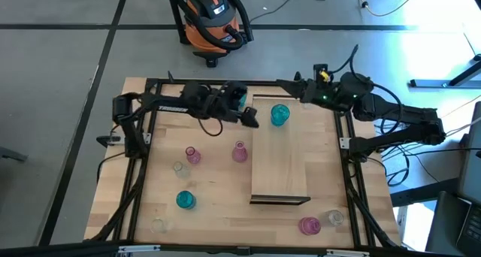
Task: Sort vases onto shelf
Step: Put the blue vase on the shelf
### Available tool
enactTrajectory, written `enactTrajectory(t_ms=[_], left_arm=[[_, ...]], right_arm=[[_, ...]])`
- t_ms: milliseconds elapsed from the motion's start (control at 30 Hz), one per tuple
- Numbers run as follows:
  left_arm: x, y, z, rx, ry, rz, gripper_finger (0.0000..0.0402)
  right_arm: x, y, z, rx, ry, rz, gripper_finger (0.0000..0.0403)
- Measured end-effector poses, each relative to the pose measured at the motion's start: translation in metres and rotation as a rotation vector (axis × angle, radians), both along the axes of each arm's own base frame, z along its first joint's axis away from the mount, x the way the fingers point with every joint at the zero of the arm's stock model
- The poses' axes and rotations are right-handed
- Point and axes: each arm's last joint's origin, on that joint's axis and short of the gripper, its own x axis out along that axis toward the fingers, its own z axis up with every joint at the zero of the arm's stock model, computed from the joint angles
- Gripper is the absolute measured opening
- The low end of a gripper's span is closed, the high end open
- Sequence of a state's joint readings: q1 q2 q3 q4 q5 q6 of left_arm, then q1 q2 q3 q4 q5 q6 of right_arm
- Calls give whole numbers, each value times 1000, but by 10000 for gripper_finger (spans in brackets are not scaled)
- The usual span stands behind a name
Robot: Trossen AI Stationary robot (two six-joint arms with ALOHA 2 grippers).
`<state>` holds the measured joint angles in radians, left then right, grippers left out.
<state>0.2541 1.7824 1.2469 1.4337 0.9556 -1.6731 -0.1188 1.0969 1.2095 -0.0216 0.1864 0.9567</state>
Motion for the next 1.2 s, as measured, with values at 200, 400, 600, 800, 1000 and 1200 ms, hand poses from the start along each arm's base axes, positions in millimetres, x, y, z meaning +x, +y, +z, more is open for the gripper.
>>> enactTrajectory(t_ms=[200,400,600,800,1000,1200], left_arm=[[-1,-9,8,93,155,20,392],[-18,5,-15,250,541,354,392],[-69,9,-20,578,877,782,392],[-86,6,-3,599,837,855,392],[-87,5,-15,612,971,852,392],[-91,6,-26,664,1106,891,392]], right_arm=[[0,-1,-8,18,78,-52,1],[0,2,-20,35,201,64,1],[1,9,-21,55,214,319,1],[0,31,-31,113,319,483,1],[-10,60,-54,272,569,465,1],[-23,65,-84,400,769,101,1]])
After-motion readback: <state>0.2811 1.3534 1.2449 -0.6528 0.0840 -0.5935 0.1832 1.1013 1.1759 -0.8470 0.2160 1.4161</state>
